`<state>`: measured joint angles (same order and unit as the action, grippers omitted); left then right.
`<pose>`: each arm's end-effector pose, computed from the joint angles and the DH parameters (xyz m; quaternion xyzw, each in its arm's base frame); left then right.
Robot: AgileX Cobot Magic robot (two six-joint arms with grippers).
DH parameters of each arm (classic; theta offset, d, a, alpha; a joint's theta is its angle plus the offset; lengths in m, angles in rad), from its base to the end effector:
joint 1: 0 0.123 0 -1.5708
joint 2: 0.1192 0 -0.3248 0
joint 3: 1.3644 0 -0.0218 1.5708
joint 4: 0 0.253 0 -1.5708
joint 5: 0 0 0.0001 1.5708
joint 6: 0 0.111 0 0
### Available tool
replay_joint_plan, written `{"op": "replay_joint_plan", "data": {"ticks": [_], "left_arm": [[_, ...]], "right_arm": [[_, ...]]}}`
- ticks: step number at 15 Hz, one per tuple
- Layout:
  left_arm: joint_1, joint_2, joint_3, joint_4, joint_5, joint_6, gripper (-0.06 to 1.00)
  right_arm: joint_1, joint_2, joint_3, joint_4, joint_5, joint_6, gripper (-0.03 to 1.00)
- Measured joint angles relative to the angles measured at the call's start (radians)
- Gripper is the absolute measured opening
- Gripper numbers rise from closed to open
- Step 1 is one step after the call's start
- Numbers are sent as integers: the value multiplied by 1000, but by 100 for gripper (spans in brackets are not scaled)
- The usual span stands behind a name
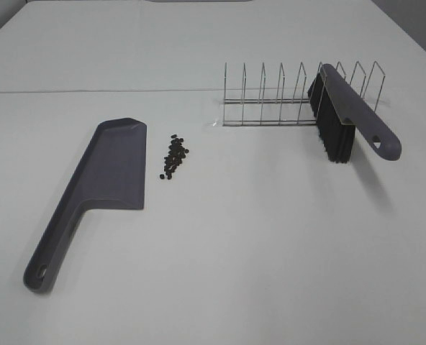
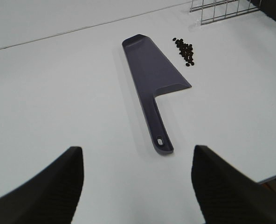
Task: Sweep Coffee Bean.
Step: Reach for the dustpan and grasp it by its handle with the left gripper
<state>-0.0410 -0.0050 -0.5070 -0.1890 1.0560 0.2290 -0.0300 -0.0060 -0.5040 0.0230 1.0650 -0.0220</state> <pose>-0.0282 -0.0170 0.2731 0.1177 0.8368 -0.0445 0.5328 -0.0267 0.0030 0.2699 0.0029 0.8517 -0.0021 0.5240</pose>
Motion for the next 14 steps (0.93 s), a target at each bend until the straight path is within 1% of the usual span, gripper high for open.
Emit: {"op": "replay_joint_plan", "data": {"ticks": [14], "left_arm": [[0, 0, 0, 0, 0, 0, 64]], "right_arm": [[0, 0, 0, 0, 0, 0, 82]]}}
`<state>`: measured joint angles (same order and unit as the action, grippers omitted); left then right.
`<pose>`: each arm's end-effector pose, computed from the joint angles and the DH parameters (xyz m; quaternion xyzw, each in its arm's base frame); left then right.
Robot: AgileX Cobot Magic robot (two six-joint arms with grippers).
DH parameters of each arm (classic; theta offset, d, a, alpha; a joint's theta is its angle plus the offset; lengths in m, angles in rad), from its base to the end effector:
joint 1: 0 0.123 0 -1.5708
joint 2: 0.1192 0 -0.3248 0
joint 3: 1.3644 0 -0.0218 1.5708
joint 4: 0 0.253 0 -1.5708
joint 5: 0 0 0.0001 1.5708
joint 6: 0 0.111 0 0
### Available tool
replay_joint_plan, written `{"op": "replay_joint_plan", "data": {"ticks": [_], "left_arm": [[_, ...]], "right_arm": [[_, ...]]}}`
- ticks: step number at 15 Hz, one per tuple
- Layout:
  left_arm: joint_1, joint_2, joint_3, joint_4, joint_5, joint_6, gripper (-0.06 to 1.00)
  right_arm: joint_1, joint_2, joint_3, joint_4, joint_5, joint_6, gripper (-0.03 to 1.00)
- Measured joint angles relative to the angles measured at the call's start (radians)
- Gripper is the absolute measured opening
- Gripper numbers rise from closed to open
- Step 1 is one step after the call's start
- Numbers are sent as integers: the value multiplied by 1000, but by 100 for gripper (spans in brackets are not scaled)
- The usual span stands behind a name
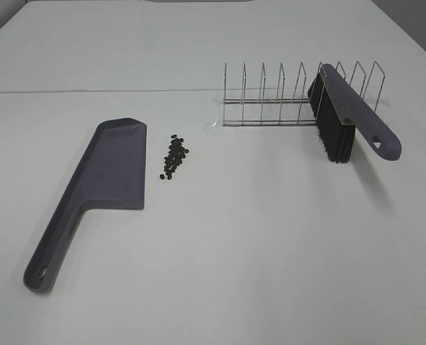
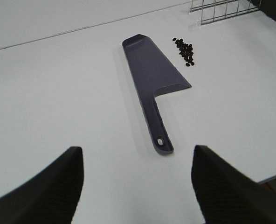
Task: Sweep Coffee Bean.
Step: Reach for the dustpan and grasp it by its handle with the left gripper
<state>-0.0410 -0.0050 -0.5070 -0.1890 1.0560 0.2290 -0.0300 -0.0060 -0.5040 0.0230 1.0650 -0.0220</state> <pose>-0.0282 -0.0170 0.2731 0.1177 0.8368 -0.0445 0.5328 -0.0267 0.0030 0.2699 0.0029 0.8517 -0.0021 0.5240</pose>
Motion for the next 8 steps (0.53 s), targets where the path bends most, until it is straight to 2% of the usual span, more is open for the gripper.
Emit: {"op": "replay_joint_plan", "data": {"ticks": [4, 6, 8], "left_arm": [[0, 3, -4, 0, -12, -18, 64], [0, 65, -15, 0, -95, -67, 64], [0, 233, -15, 0, -224, -92, 64]], "right_arm": [[0, 0, 0, 0, 0, 0, 82], [0, 0, 0, 0, 0, 0, 82], [0, 0, 0, 0, 0, 0, 82]]}}
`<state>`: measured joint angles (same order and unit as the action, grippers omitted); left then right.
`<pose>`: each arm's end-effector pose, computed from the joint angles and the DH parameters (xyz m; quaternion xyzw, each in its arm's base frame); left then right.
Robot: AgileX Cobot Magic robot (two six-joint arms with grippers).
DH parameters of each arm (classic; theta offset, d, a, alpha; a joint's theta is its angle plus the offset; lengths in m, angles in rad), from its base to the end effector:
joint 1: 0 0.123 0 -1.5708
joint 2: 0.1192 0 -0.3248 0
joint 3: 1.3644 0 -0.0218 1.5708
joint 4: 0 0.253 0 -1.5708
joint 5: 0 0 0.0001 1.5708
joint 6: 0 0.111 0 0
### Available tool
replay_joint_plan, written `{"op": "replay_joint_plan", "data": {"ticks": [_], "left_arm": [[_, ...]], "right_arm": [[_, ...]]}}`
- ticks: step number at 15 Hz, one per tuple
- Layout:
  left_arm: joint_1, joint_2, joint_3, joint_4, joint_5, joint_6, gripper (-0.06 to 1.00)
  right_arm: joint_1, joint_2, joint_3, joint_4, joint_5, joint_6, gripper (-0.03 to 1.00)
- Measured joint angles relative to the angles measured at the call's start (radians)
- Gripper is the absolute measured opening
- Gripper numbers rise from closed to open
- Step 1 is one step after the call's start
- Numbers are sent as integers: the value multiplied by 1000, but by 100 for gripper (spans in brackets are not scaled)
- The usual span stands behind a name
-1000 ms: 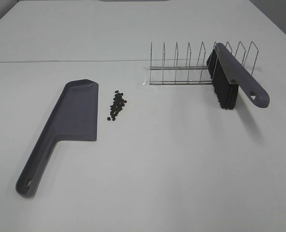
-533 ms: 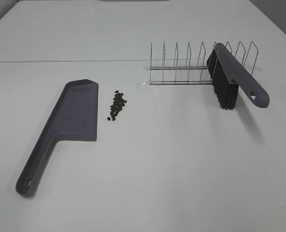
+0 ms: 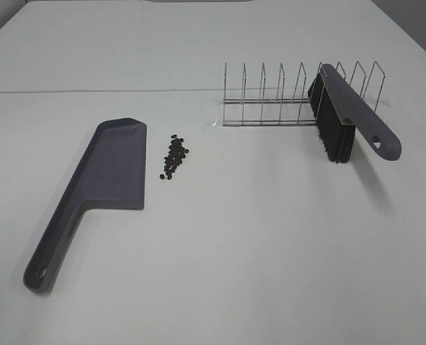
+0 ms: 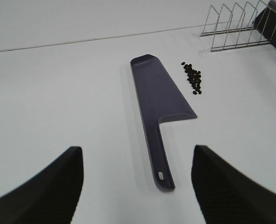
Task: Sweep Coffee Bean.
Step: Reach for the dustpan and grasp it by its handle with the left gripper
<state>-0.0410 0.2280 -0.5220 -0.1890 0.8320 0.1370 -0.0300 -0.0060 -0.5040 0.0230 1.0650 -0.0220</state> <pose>0.0200 -0.0163 0.3008 0.0583 0.8416 -0.0674 0.5327 -0.0267 0.0030 0.2699 0.0029 0.8517 -0.0021 0.5240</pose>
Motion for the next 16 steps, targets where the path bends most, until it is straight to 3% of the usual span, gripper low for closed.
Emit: {"op": "replay_joint_plan", "data": {"ticks": [5, 7, 11, 14, 16], "left_arm": [[0, 391, -46, -28, -212, -3, 69], [0, 583, -124, -33, -223, -3, 75], [0, 1017, -342, -81, -190, -3, 76], [-20, 1202, -407, -96, -193, -3, 76], [-78, 1319, -434, -98, -194, -3, 76]], "right_arm": [[0, 0, 0, 0, 0, 0, 82], [0, 0, 0, 0, 0, 0, 82], [0, 0, 0, 0, 0, 0, 82], [0, 0, 0, 0, 0, 0, 82], [0, 0, 0, 0, 0, 0, 82]]}}
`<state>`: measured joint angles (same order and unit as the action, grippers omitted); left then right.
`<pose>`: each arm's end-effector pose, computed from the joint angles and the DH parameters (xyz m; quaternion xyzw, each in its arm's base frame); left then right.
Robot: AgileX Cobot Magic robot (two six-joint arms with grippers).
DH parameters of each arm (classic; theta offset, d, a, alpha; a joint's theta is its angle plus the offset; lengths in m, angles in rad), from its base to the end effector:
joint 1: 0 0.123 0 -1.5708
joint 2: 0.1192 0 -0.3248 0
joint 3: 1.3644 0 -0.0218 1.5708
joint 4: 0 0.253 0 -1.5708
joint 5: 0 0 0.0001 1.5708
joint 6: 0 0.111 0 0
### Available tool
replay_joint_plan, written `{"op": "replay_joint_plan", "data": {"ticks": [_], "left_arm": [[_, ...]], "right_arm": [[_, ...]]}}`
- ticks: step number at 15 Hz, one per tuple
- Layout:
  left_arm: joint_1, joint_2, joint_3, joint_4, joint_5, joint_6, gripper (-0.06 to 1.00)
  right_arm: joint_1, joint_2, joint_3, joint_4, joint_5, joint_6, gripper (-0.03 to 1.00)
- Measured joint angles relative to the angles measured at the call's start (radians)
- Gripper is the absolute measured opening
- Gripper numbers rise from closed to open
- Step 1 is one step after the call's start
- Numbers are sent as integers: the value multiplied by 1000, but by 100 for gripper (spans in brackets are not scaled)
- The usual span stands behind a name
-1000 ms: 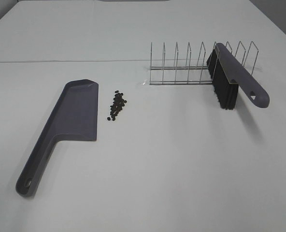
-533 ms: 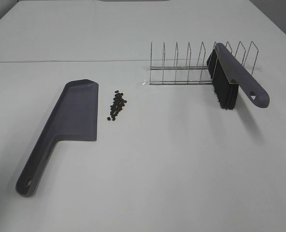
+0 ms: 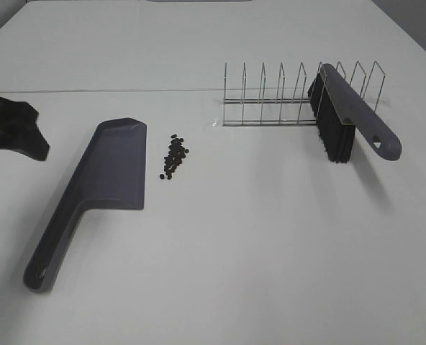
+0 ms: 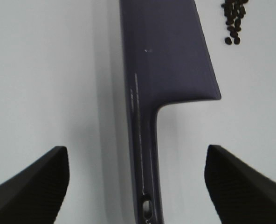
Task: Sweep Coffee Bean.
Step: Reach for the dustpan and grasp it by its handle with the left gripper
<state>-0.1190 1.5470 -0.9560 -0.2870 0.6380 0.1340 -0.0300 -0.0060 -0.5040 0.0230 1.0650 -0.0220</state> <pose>0.3060 -0.0555 0.2447 0.0286 0.9712 -0.1061 0.2115 -0.0267 0.0030 0.2699 0.0029 0.8517 -0.0021 0.5240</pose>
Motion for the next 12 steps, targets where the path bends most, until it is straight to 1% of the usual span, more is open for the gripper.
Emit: {"op": "replay_joint_plan", "data": {"ticks": [2, 3, 4, 5, 7, 9, 12], "left_arm": [[-54, 93, -4, 5, -2, -26, 76], [-63, 113, -4, 14, -2, -45, 76], [-76, 144, -4, 40, -3, -85, 76], [-104, 202, -4, 92, -12, -134, 76], [-143, 244, -5, 111, -25, -169, 76], [-160, 276, -5, 138, -57, -215, 76], [-162, 304, -5, 177, -98, -255, 76]], "right_arm": [[0, 0, 0, 0, 0, 0, 82], [0, 0, 0, 0, 0, 0, 82], [0, 0, 0, 0, 0, 0, 82], [0, 0, 0, 0, 0, 0, 82], [0, 0, 0, 0, 0, 0, 82], [0, 0, 0, 0, 0, 0, 82], [0, 0, 0, 0, 0, 0, 82]]}}
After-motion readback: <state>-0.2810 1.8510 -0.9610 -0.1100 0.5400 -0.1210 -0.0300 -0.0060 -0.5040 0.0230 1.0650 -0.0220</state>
